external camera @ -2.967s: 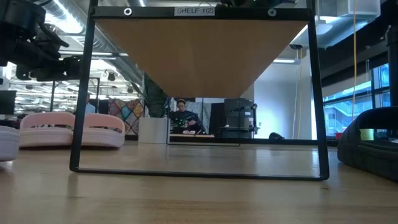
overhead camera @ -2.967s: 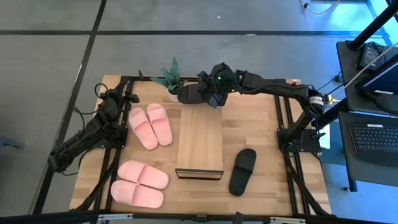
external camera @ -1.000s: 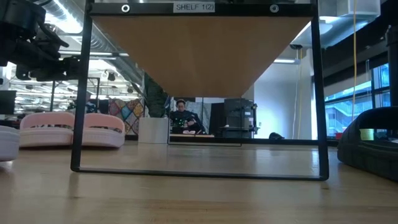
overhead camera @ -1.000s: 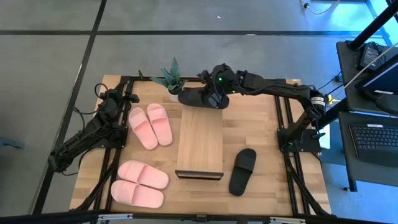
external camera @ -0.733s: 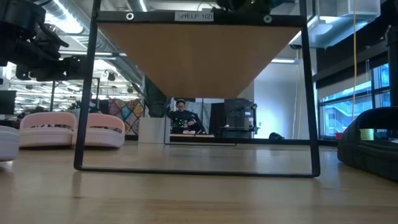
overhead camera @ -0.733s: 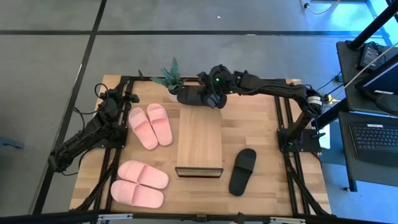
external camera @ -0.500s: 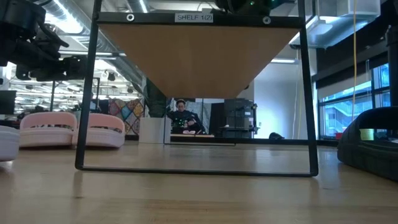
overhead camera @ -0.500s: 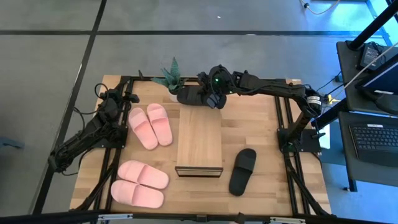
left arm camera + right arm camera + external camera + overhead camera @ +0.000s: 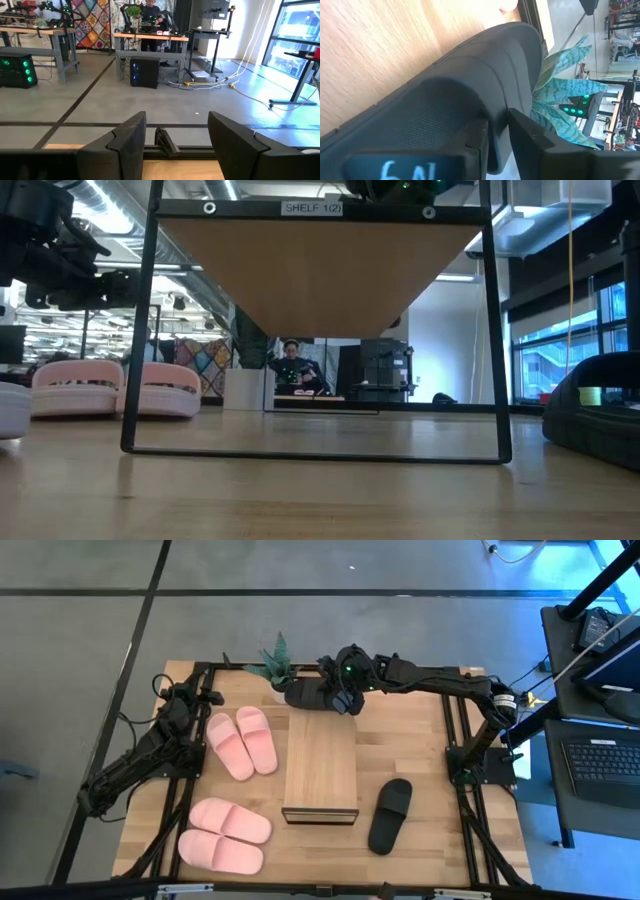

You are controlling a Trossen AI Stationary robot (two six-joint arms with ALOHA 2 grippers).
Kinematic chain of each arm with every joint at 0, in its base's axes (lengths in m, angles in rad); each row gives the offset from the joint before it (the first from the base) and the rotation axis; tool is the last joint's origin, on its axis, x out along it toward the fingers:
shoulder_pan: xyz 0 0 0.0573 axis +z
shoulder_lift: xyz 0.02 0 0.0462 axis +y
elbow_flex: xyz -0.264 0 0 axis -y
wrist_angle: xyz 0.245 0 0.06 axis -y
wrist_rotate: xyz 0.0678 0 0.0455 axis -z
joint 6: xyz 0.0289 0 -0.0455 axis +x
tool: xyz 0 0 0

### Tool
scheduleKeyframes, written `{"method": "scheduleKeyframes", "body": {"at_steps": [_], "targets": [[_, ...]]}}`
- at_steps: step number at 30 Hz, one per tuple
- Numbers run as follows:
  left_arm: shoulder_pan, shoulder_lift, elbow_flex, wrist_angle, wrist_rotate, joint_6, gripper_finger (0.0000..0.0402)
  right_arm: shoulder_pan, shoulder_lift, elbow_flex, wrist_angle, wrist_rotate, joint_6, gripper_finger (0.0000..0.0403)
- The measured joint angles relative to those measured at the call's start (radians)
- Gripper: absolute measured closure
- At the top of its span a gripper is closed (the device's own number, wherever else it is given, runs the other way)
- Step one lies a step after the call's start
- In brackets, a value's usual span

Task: Pick and place slides into the shelf
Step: Put the black slide on the shelf

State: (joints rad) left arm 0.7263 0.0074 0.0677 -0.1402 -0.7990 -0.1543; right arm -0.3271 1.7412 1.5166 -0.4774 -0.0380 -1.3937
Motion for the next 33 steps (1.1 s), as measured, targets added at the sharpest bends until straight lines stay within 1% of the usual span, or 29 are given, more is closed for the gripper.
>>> {"method": "scheduleKeyframes", "body": {"at_steps": [8,13,15,18,20,22,30,33], "targets": [[0.0,0.0,0.0,0.0,0.0,0.0,0.0196,0.0,0.0,0.0,0.003,0.004,0.001,0.0264],[0.0,0.0,0.0,0.0,0.0,0.0,0.0196,0.0,-0.001,0.0,0.01,0.006,0.001,0.0243],[0.0,0.0,0.0,0.0,0.0,0.0,0.0196,0.003,-0.001,0.0,0.02,0.035,0.002,0.0241],[0.0,0.0,0.0,0.0,0.0,0.0,0.0196,0.011,-0.002,0.0,0.044,0.111,0.011,0.024],[0.0,0.0,0.0,0.0,0.0,0.0,0.0196,0.011,-0.017,0.0,0.047,0.13,0.063,0.024],[0.0,0.0,0.0,0.0,0.0,0.0,0.0196,0.01,-0.048,0.0,0.043,0.119,0.125,0.024],[0.0,0.0,0.0,0.001,0.0,0.0,0.0196,0.002,-0.233,0.0,-0.021,0.116,0.306,0.024],[0.0,0.0,0.0,0.001,0.0,0.0,0.0196,0.003,-0.281,0.0,-0.073,0.114,0.435,0.024]]}}
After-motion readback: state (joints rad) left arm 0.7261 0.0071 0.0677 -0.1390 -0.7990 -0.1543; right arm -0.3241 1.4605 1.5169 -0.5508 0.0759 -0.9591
